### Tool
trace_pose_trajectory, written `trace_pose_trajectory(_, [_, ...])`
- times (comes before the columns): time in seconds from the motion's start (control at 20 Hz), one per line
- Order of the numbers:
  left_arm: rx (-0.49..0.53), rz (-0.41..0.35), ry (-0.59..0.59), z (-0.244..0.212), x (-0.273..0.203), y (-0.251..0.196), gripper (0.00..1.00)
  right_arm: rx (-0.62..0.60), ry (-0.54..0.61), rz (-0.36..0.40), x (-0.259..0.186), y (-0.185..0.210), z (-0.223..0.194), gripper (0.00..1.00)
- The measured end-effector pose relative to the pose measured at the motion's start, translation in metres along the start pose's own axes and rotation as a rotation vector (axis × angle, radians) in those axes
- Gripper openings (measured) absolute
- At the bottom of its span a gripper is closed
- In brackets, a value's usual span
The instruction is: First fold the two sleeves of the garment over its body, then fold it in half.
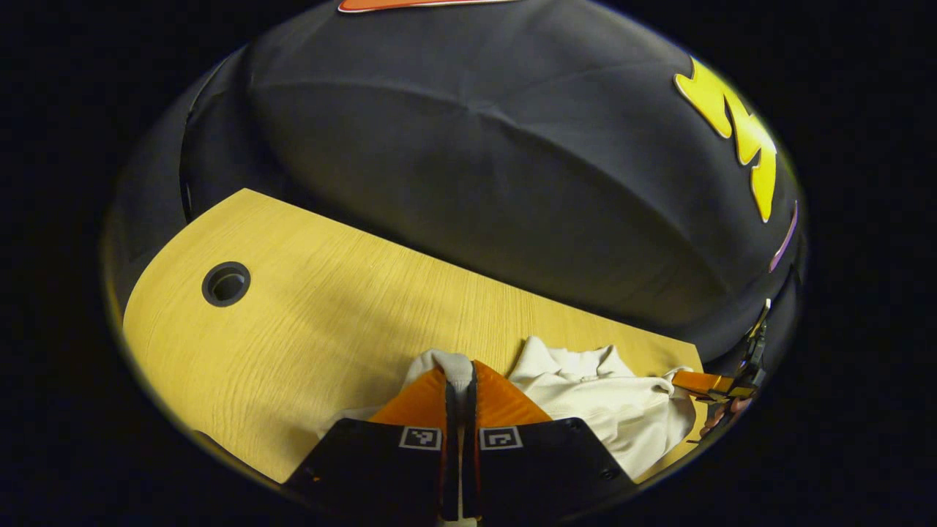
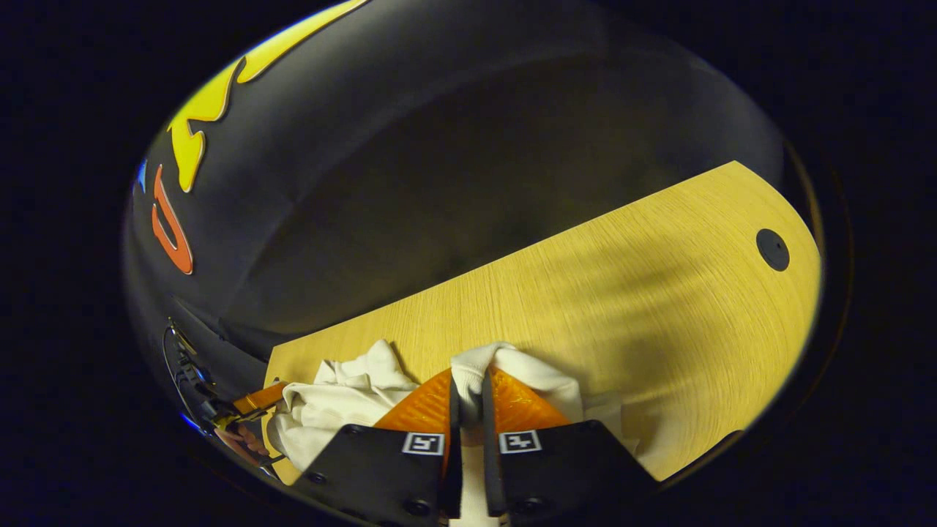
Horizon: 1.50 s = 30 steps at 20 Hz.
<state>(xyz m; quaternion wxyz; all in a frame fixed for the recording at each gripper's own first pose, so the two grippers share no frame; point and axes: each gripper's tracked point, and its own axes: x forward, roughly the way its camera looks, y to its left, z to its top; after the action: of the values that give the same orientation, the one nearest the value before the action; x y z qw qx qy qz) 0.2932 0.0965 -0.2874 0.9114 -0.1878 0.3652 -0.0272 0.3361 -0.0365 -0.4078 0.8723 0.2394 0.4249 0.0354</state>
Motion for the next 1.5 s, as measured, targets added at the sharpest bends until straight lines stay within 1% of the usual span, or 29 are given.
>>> trace_pose_trajectory(0.05, [0.003, -0.007, -0.006, 0.000, 0.002, 0.000, 0.10, -0.010, -0.011, -0.011, -0.003, 0.001, 0.003, 0.18])
trace_pose_trajectory(0.1, [0.010, -0.009, -0.012, 0.002, 0.002, 0.000, 0.12, -0.013, -0.021, -0.017, -0.004, 0.004, 0.006, 0.26])
trace_pose_trajectory(0.15, [0.024, -0.010, -0.020, 0.006, 0.000, 0.000, 0.18, -0.019, -0.033, -0.022, -0.008, 0.007, 0.011, 0.33])
trace_pose_trajectory(0.2, [0.041, -0.019, -0.019, 0.008, -0.005, -0.002, 0.19, -0.022, -0.053, -0.023, -0.016, 0.008, 0.015, 0.58])
trace_pose_trajectory(0.25, [0.066, -0.010, -0.027, 0.014, -0.009, -0.005, 0.25, -0.023, -0.072, -0.029, -0.023, 0.009, 0.022, 0.58])
trace_pose_trajectory(0.3, [0.096, 0.002, -0.048, 0.024, -0.017, -0.008, 0.50, -0.027, -0.090, -0.032, -0.034, 0.012, 0.028, 0.55])
trace_pose_trajectory(0.35, [0.112, 0.028, -0.079, 0.034, -0.026, -0.008, 0.75, -0.035, -0.109, -0.038, -0.047, 0.014, 0.031, 0.68])
trace_pose_trajectory(0.4, [0.116, 0.029, -0.108, 0.045, -0.039, -0.011, 1.00, -0.048, -0.131, -0.048, -0.058, 0.017, 0.037, 0.77])
trace_pose_trajectory(0.45, [0.118, 0.030, -0.140, 0.056, -0.053, -0.013, 1.00, -0.061, -0.162, -0.053, -0.073, 0.021, 0.042, 0.77])
trace_pose_trajectory(0.55, [0.118, 0.040, -0.219, 0.082, -0.095, -0.025, 0.99, -0.124, -0.230, -0.066, -0.112, 0.032, 0.055, 0.77])
trace_pose_trajectory(0.6, [0.120, 0.046, -0.263, 0.096, -0.120, -0.034, 0.99, -0.163, -0.272, -0.068, -0.137, 0.042, 0.061, 0.83])
trace_pose_trajectory(0.65, [0.131, 0.052, -0.320, 0.110, -0.149, -0.042, 0.99, -0.209, -0.317, -0.068, -0.163, 0.056, 0.068, 0.80])
trace_pose_trajectory(0.7, [0.148, 0.063, -0.380, 0.124, -0.178, -0.050, 0.99, -0.256, -0.367, -0.064, -0.192, 0.073, 0.074, 0.86])
trace_pose_trajectory(0.75, [0.169, 0.072, -0.449, 0.140, -0.210, -0.060, 0.99, -0.302, -0.418, -0.060, -0.223, 0.089, 0.079, 0.87])
trace_pose_trajectory(0.8, [0.198, 0.084, -0.516, 0.154, -0.244, -0.073, 0.98, -0.354, -0.468, -0.056, -0.257, 0.105, 0.084, 0.93])
trace_pose_trajectory(0.85, [0.222, 0.102, -0.579, 0.164, -0.276, -0.082, 0.98, -0.395, -0.519, -0.057, -0.285, 0.120, 0.087, 0.87])
trace_pose_trajectory(0.9, [0.249, 0.120, -0.633, 0.167, -0.306, -0.093, 0.98, -0.427, -0.569, -0.047, -0.315, 0.135, 0.087, 0.87])
trace_pose_trajectory(0.95, [0.273, 0.123, -0.664, 0.166, -0.333, -0.105, 0.98, -0.437, -0.609, -0.038, -0.339, 0.147, 0.085, 0.94])
trace_pose_trajectory(1.05, [0.308, 0.114, -0.696, 0.157, -0.379, -0.128, 0.98, -0.448, -0.650, -0.039, -0.381, 0.158, 0.073, 0.95])
trace_pose_trajectory(1.15, [0.333, 0.118, -0.727, 0.141, -0.413, -0.147, 0.98, -0.461, -0.689, -0.050, -0.405, 0.169, 0.063, 0.95])
trace_pose_trajectory(1.2, [0.351, 0.119, -0.752, 0.136, -0.424, -0.156, 0.98, -0.472, -0.715, -0.059, -0.417, 0.171, 0.057, 0.92])
trace_pose_trajectory(1.25, [0.362, 0.116, -0.779, 0.126, -0.436, -0.165, 0.98, -0.486, -0.746, -0.064, -0.429, 0.173, 0.052, 0.95])
trace_pose_trajectory(1.3, [0.370, 0.100, -0.786, 0.115, -0.444, -0.175, 0.97, -0.498, -0.777, -0.076, -0.443, 0.174, 0.044, 0.95])
trace_pose_trajectory(1.35, [0.364, 0.082, -0.795, 0.105, -0.454, -0.178, 0.98, -0.511, -0.804, -0.086, -0.457, 0.175, 0.037, 0.92])
trace_pose_trajectory(1.45, [0.354, 0.064, -0.802, 0.084, -0.466, -0.187, 0.98, -0.509, -0.822, -0.080, -0.475, 0.178, 0.017, 0.92])
trace_pose_trajectory(1.5, [0.349, 0.063, -0.811, 0.075, -0.469, -0.189, 0.97, -0.502, -0.825, -0.075, -0.480, 0.178, 0.007, 0.95])
